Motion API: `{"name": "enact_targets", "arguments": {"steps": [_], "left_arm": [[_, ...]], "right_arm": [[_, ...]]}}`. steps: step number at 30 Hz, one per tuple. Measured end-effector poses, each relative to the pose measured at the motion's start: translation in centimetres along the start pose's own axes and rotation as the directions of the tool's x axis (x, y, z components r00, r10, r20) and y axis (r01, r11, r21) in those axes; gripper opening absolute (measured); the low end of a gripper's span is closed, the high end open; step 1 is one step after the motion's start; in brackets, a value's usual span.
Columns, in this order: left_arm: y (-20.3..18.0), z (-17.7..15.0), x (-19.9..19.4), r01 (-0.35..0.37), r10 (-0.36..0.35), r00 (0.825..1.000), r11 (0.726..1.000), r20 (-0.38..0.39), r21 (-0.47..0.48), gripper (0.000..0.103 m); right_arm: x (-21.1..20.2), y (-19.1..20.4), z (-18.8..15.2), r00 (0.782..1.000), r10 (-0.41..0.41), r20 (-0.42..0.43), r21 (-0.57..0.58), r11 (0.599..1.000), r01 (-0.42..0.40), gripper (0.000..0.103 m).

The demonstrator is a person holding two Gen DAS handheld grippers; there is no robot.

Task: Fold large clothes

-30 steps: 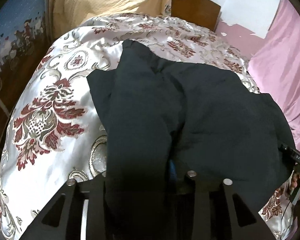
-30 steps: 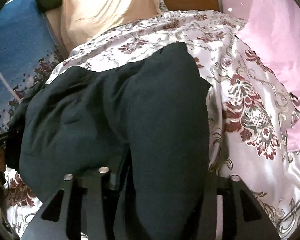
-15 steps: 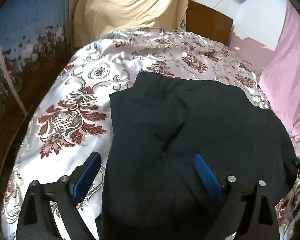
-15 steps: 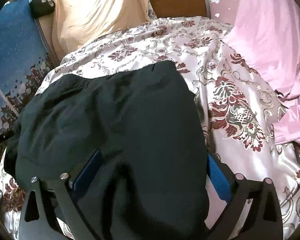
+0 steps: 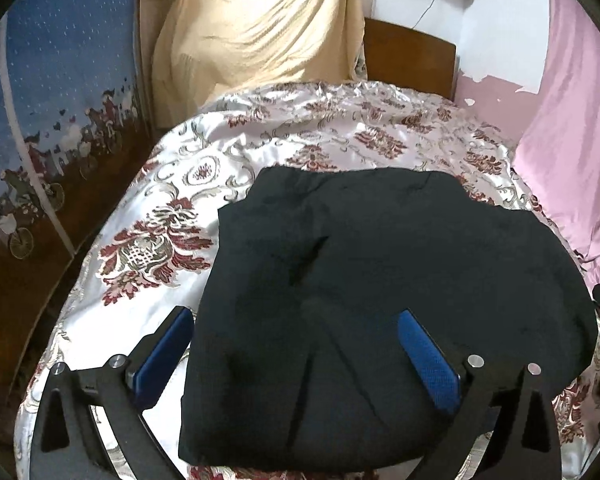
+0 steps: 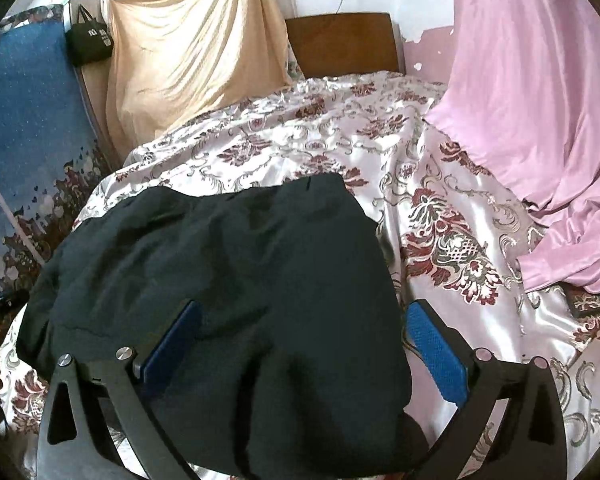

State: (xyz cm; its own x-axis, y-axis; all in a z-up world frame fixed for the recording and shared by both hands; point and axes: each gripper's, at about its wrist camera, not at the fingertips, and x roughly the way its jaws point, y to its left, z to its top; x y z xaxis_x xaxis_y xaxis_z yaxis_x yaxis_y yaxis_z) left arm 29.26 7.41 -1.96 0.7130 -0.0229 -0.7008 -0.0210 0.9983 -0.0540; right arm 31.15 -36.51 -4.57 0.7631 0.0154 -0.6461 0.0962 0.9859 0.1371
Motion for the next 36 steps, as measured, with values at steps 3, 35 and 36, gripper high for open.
{"name": "enact_targets", "arguments": {"steps": [3,35,36], "left_arm": [[-0.7,-0.5,-1.5,0.0,0.0,0.999,1.0,0.034,0.001,0.103],[-4.7,-9.3,-14.4,-0.004,0.002,0.961,1.0,0.276,0.007,0.103],[-4.8,-9.5,-14.6,-0.005,0.002,0.96,1.0,0.28,0.012,0.103]], "right_arm": [[-1.3,0.7,-0.3,0.999,0.006,0.032,-0.004,1.0,-0.006,0.101],[-13.9,6.0,-7.8,0.971,0.076,0.227,-0.055,0.996,-0.065,0.102],[-14.1,6.2,-8.0,0.97,0.079,0.229,-0.057,0.996,-0.068,0.102]]}}
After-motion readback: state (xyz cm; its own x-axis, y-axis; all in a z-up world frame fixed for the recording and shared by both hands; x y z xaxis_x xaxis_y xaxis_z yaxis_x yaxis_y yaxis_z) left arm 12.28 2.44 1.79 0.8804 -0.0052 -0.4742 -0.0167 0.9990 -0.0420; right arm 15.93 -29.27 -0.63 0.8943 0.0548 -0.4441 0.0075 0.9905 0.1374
